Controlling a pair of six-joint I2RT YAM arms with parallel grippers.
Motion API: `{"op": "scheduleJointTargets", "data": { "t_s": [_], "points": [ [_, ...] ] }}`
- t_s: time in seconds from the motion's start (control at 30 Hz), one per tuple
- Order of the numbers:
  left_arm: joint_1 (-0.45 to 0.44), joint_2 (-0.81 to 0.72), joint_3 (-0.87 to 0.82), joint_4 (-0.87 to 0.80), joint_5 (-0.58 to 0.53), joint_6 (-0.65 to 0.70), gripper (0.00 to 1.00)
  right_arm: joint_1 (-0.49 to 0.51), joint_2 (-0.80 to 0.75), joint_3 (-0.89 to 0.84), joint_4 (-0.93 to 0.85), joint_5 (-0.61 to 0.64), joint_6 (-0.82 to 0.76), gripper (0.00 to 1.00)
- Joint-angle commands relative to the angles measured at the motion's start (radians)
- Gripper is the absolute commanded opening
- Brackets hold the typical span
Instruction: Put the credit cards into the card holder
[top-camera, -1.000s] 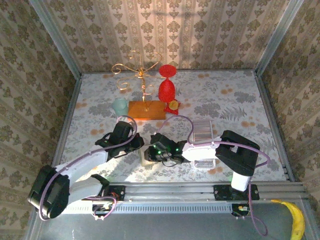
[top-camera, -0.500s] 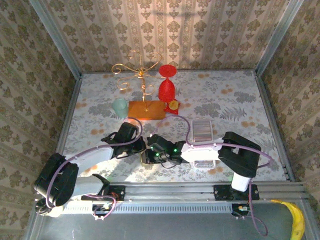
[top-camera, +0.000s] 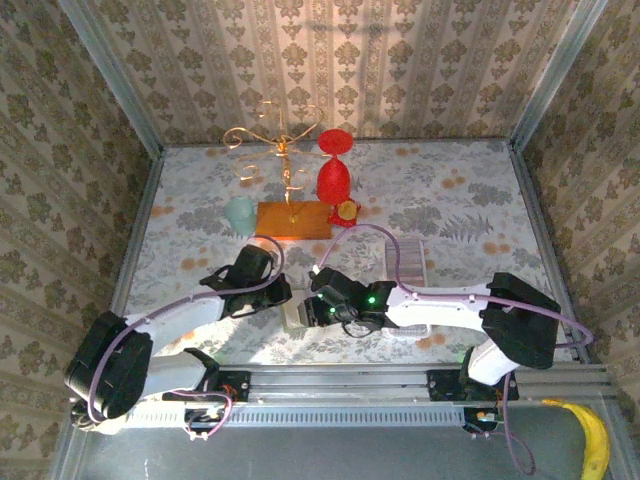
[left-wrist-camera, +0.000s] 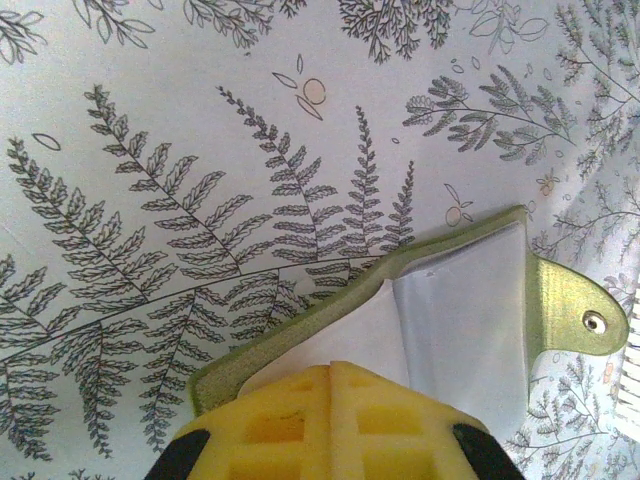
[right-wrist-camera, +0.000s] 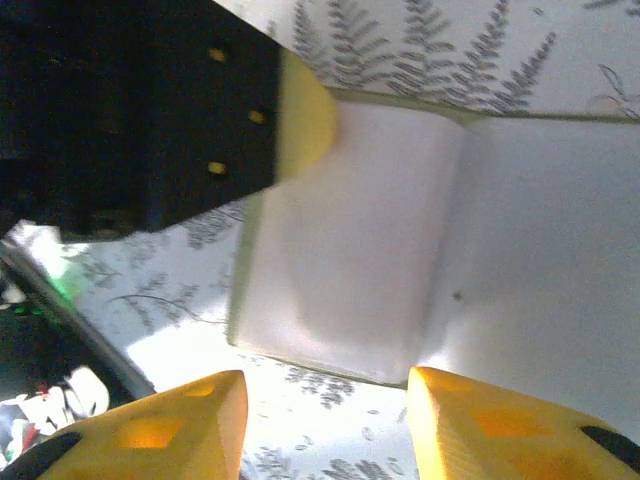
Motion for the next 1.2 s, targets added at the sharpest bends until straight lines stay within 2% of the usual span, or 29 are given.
{"op": "scheduleJointTargets", "data": {
  "t_s": [0.0, 0.23, 0.5, 0.73, 1.17],
  "points": [
    [-0.004, -0.026, -0.014, -0.04, 0.003, 0.026, 0.0, -0.004, 0.043, 0.041, -0.045, 0.028, -0.017, 0.43],
    [-0.009, -0.063, -0.025, -0.064, 0.002, 0.028, 0.0, 0.011, 0.157, 0.119, -0.028, -0.043, -0.017, 0.28],
    [-0.03, -0.098, -0.031, -0.057, 0.001, 0.0, 0.0, 0.014, 0.238, 0.146, -0.027, -0.059, 0.006, 0.18],
    [-0.082, -0.106, -0.031, -0.063, -0.02, -0.025, 0.0, 0.015, 0.26, 0.136, 0.003, -0.078, 0.025, 0.16],
    [-0.1, -0.141, -0.132, -0.073, -0.069, -0.083, 0.0, 0.015, 0.228, 0.106, 0.065, -0.079, 0.03, 0.18]
  ]
}}
